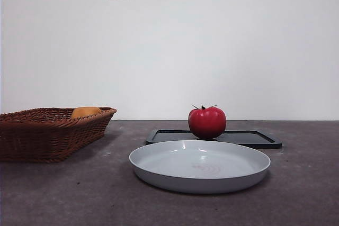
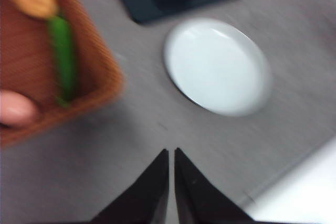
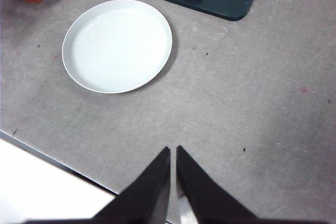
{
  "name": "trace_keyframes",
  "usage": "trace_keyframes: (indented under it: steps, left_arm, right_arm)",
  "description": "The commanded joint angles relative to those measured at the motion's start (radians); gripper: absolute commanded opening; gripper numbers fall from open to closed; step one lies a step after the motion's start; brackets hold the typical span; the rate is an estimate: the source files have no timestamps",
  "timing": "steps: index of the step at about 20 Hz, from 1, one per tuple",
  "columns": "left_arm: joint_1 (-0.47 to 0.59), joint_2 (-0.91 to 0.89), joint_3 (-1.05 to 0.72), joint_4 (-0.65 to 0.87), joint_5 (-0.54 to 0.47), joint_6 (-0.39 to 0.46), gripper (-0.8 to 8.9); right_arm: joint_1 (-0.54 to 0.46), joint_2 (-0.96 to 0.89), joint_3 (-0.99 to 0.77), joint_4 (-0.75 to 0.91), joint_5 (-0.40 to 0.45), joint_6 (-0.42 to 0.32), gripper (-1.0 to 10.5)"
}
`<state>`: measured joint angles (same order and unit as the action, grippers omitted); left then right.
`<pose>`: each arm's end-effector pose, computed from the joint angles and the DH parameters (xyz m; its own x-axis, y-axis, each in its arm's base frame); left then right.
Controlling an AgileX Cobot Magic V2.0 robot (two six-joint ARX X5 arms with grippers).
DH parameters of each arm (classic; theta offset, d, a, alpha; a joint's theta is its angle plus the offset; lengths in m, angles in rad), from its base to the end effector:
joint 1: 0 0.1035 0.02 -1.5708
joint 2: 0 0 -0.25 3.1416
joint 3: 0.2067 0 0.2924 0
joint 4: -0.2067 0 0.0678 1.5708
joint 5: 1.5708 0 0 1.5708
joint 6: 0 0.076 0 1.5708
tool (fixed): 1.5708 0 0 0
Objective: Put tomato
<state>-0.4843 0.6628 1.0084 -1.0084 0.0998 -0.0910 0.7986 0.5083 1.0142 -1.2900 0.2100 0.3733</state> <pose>0.1601 -0.0928 0.3225 0.6478 -0.4534 -0.6123 0.4811 0.8666 -0.1327 0.0975 0.0774 0.3160 0.6325 0.3506 -0.6907 -0.3768 0.9183 0.1211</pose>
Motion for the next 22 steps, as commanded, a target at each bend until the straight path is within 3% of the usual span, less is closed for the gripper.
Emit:
trace_keyframes:
  steps: [1, 4, 7, 11, 15, 22]
  left_arm:
    - [0.136, -0.088, -0.152, 0.233, -0.008, 0.149, 0.15]
    - [0.281, -0.235, -0.428, 0.59, -0.014, 0.126, 0.15]
    - [0.384, -0.381, -0.646, 0.765, -0.015, 0.048, 0.15]
    - [0.457, -0.542, -0.832, 0.798, -0.02, -0.029, 0.15]
    - [0.459, -0.644, -0.912, 0.797, -0.058, -0.042, 0.15]
    - [0.457, -0.66, -0.997, 0.829, -0.087, -0.085, 0.15]
  right_arm:
    - [0.009, 0.005, 0.007, 0.011, 0.001, 0.012, 0.1]
    - [0.009, 0.005, 0.007, 0.011, 0.001, 0.012, 0.1]
    - [0.009, 0.005, 0.007, 0.011, 0.001, 0.012, 0.1]
    - [0.009, 0.005, 0.007, 0.011, 0.001, 0.012, 0.1]
    - [0.009, 0.005, 0.007, 0.011, 0.001, 0.012, 0.1]
    - [0.009, 0.005, 0.007, 0.011, 0.001, 0.012, 0.1]
